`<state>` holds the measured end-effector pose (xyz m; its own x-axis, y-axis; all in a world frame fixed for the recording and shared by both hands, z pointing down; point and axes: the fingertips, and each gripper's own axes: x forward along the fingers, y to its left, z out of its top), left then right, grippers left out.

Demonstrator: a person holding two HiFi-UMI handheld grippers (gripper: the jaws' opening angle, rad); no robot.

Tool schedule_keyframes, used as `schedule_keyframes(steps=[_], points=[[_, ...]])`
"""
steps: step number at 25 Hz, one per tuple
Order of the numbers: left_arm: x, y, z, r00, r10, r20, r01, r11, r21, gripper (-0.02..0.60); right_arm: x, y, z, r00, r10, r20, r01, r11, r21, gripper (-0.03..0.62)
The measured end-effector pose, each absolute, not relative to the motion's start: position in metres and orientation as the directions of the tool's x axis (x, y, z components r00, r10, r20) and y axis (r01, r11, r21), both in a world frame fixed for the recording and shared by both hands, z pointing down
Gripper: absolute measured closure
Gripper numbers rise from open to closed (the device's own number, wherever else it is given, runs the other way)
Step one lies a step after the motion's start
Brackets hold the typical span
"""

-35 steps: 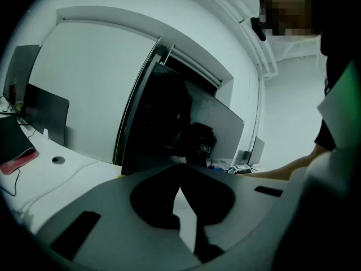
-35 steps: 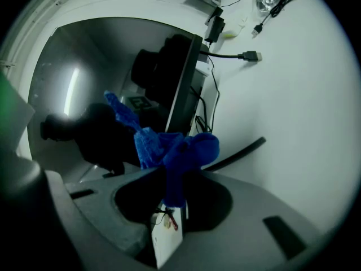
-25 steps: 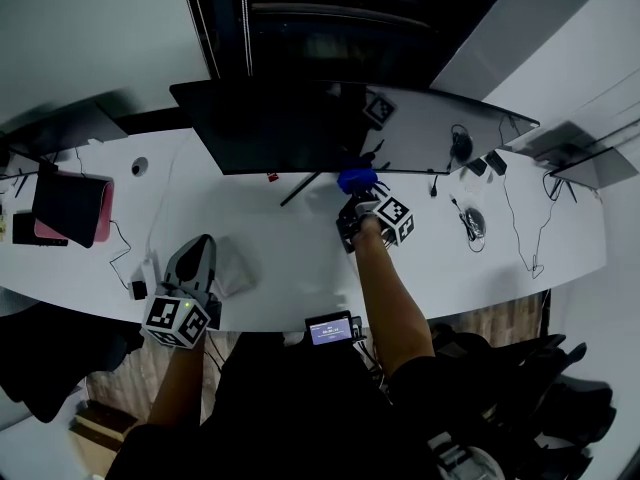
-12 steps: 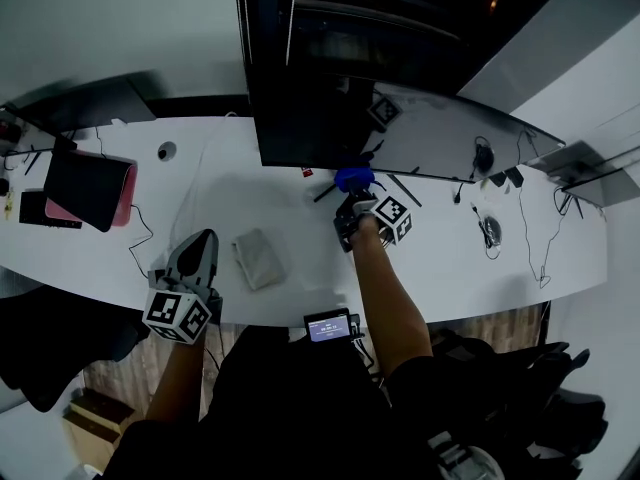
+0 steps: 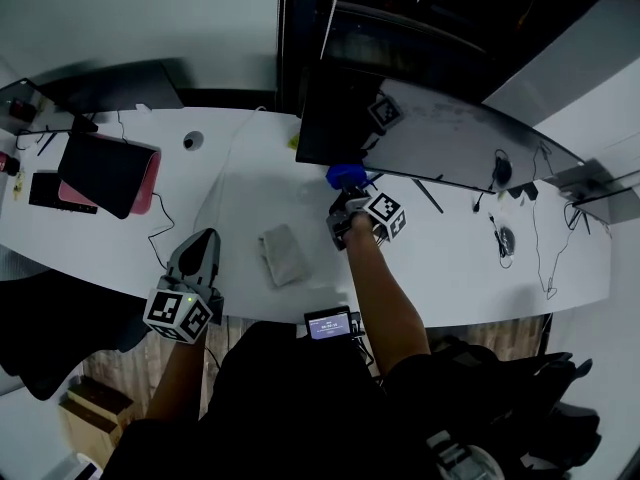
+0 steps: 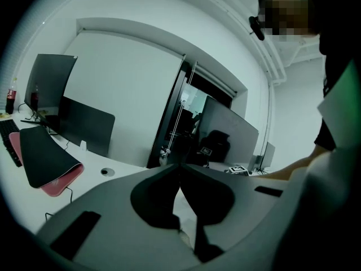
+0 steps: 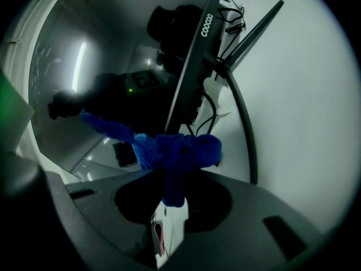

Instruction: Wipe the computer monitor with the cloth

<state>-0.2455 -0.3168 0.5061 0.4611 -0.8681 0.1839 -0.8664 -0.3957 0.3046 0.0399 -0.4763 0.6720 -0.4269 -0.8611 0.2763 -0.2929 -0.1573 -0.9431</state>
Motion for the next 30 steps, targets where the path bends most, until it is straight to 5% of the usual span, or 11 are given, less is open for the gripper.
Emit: schedule_keyframes(steps=[17,30], points=[[-0.291,-0.312,0.514,0.423,-0.884,0.197,-0.882,-0.353,0.312,0.586,-0.078,-0.488,0.671,-0.548,-0.803,0.235,-0.251,-0.11,-0.962,0.505],[-0.294,-0.308,0.518,0.429,-0.881,0.199,-0.877,-0.353,0.327,0.586,-0.113,-0.497,0.652,-0.499,-0.861,0.103,0.028,-0.134,-0.991,0.505]])
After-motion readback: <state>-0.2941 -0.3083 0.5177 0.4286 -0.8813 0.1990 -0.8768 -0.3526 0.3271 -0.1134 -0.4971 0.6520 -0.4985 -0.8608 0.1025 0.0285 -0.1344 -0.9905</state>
